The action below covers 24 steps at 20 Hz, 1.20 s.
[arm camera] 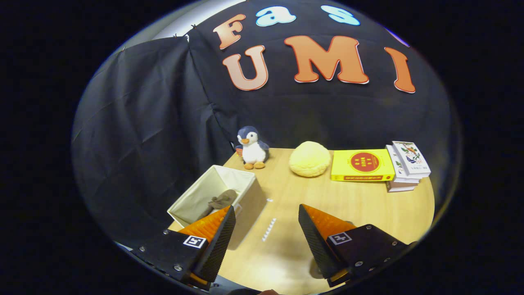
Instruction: Open the storage box then place both shoes into the box .Put the left shoe in first, then the right shoe, with the right side of both shoes facing outward in a uniform manner.
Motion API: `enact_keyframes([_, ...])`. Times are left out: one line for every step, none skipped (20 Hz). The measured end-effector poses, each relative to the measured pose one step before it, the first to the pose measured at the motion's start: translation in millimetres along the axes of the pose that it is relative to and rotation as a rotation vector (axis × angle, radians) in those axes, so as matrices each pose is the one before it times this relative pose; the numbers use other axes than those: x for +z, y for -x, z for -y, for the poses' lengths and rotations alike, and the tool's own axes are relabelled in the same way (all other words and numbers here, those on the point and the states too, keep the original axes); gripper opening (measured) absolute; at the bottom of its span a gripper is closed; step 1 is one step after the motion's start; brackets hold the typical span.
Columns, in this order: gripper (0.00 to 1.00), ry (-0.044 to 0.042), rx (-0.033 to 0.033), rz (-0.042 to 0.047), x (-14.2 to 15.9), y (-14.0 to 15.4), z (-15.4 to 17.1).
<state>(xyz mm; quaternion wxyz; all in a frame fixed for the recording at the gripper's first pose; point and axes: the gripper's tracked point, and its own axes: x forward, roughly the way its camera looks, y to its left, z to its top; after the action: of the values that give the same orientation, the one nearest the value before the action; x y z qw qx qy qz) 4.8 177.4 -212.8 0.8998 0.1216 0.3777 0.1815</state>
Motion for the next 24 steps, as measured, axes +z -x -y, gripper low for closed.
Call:
enact_keyframes([0.95, 0.02467, -0.02368, -0.00708, -9.32, 6.17, 17.91])
enact_keyframes([0.96, 0.01596, -0.0233, -0.00161, -9.0, 5.31, 16.08])
enact_keyframes([0.97, 0.0033, -0.01123, -0.00352, -9.97, 5.32, 13.82])
enact_keyframes([0.97, -0.00842, -0.00693, -0.00944, -10.71, 4.25, 10.91])
enact_keyframes([0.97, -0.01158, -0.009, -0.01433, -11.65, 4.2, 13.57])
enact_keyframes([0.98, -0.01585, -0.01057, -0.00655, -8.32, 4.14, 11.56])
enact_keyframes([0.98, -0.01544, -0.01911, -0.01177, -9.8, 3.5, 14.22])
enact_keyframes([0.98, -0.0164, -0.01888, -0.01081, -9.54, 2.58, 14.59])
enact_keyframes([0.98, -0.01319, -0.02042, -0.0098, -8.96, 1.48, 15.52])
enact_keyframes([0.98, -0.01045, -0.01516, -0.01035, -9.46, -0.45, 12.87])
enact_keyframes([0.99, -0.01054, -0.0107, -0.01377, -9.55, -2.39, 11.09])
enact_keyframes([0.98, -0.01207, -0.00193, -0.01714, -11.17, -3.17, 7.81])
enact_keyframes([0.98, -0.00485, -0.00582, -0.02268, -9.85, -3.53, 6.2])
enact_keyframes([0.98, -0.00202, -0.0023, -0.01645, -9.17, -3.27, 4.52])
enact_keyframes([0.98, -0.00511, 0.00575, -0.01218, -7.96, -3.54, 1.64])
enact_keyframes([0.98, -0.00929, 0.01323, -0.01322, -7.04, -4.48, -2.5])
enact_keyframes([0.97, -0.00415, 0.01136, -0.01732, -6.97, -4.94, -2.44])
enact_keyframes([0.97, 0.00343, 0.00451, -0.01675, -7.3, -5.42, -0.55])
enact_keyframes([0.97, 0.00859, 0.00304, -0.01533, -5.07, -5.53, -0.63])
enact_keyframes([0.96, 0.00746, 0.00276, -0.01173, -2.98, -7.11, -2.02])
enact_keyframes([0.95, 0.00729, -0.00085, -0.00934, -0.92, -8.38, -1.97])
enact_keyframes([0.94, 0.00914, -0.00266, -0.01022, 0.29, -11.74, -3.59])
enact_keyframes([0.91, 0.00839, -0.01105, -0.02403, -2.25, -10.17, 0.56])
enact_keyframes([0.9, 0.00876, -0.00308, -0.0091, 0.52, -10.06, -1.52])
